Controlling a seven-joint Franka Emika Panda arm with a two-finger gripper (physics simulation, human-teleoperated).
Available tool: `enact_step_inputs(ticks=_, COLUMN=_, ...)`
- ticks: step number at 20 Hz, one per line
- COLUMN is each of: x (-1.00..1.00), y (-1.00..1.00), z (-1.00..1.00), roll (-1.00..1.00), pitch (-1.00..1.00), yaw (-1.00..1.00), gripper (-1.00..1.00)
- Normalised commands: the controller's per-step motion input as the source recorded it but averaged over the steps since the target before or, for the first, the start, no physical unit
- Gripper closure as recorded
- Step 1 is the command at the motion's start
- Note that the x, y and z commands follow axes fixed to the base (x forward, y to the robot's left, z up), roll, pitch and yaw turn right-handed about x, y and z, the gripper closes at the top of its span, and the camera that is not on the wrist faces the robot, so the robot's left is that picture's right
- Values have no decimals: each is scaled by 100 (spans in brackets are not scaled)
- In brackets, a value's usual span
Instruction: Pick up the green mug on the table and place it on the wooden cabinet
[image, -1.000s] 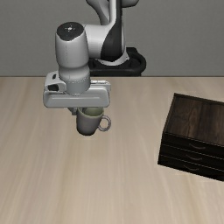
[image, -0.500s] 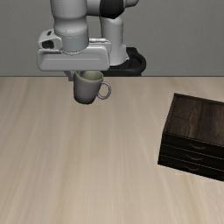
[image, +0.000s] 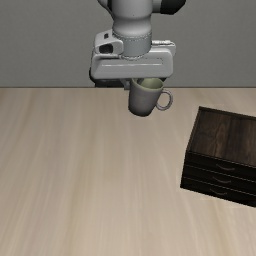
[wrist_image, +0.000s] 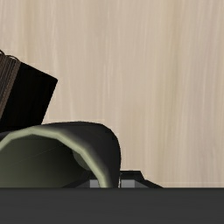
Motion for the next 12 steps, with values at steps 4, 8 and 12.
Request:
enact_step_inputs(ticks=4, x=0, y=100, z=0, roll=0, pitch=0, yaw=0, gripper=100)
enact_step_inputs(ticks=8, x=0, y=100, z=0, roll=0, pitch=0, yaw=0, gripper=100)
enact_step_inputs(ticks=12, x=0, y=100, z=0, roll=0, pitch=0, yaw=0, gripper=100)
